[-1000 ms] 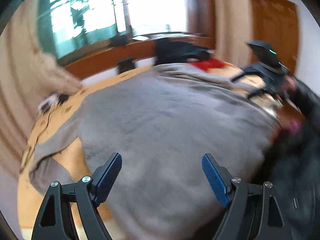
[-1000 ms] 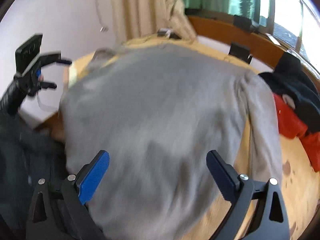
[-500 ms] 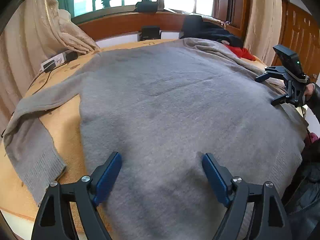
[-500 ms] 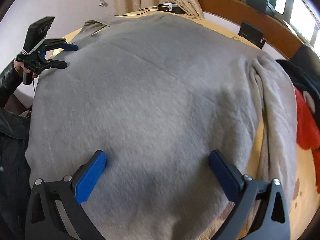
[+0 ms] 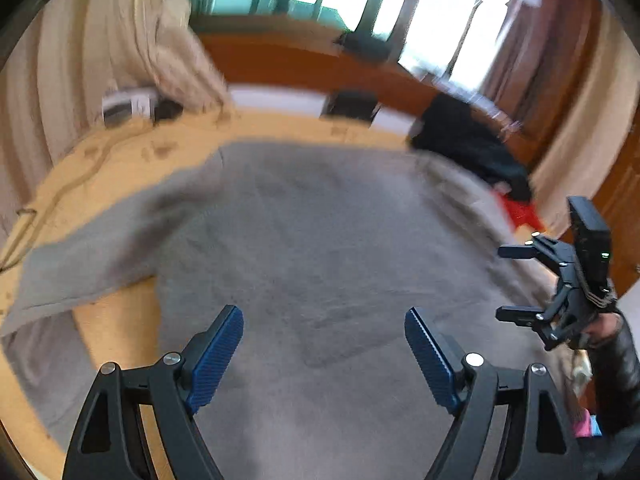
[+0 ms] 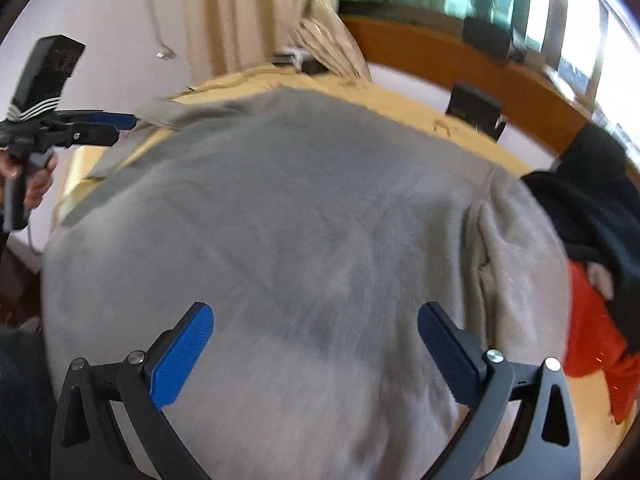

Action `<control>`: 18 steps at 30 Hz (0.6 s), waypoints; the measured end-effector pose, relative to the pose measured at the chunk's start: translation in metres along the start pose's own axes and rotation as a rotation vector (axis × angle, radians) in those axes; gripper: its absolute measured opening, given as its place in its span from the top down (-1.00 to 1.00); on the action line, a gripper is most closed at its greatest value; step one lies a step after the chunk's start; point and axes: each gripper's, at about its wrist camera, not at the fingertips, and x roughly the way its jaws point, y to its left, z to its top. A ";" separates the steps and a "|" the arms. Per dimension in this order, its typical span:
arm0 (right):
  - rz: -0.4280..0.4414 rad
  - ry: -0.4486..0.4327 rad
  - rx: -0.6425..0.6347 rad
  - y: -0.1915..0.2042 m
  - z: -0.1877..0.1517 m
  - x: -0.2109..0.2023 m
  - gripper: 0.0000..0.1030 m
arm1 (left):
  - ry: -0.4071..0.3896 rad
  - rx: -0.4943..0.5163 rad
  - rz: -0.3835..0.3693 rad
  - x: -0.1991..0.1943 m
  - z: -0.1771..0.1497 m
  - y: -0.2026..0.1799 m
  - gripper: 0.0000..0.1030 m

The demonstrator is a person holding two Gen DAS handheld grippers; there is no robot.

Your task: Fold clothes

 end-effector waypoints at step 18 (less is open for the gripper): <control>0.001 0.088 0.034 -0.012 0.014 0.035 -1.00 | -0.050 -0.159 0.097 0.014 0.133 0.094 -0.69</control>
